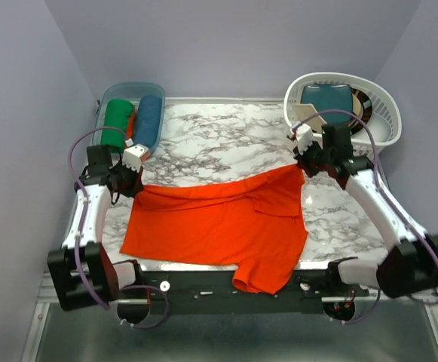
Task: Roll the t-shirts
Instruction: Fold the T-shirt at the center of the board.
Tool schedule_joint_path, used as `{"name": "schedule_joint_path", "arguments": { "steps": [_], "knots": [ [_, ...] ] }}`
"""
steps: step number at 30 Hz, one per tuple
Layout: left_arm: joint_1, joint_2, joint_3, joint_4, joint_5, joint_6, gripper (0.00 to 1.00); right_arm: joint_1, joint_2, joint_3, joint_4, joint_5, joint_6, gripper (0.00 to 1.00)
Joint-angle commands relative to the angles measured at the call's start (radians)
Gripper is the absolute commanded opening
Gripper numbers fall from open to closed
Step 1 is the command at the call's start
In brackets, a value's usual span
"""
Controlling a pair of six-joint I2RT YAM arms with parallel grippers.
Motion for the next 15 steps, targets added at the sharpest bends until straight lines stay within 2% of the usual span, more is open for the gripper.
{"name": "schedule_joint_path", "arguments": {
  "steps": [1, 6, 15],
  "knots": [
    [-0.003, 0.171, 0.048, 0.212, -0.089, -0.02, 0.0, -0.002, 0.251, 0.108, 0.182, 0.107, -0.049, 0.01],
    [-0.003, 0.313, 0.108, 0.296, -0.137, -0.044, 0.0, -0.004, 0.497, 0.241, 0.202, 0.17, -0.099, 0.01],
    [-0.004, 0.474, 0.191, 0.365, -0.204, -0.067, 0.0, -0.002, 0.661, 0.364, 0.243, 0.228, -0.122, 0.01]
  ]
}}
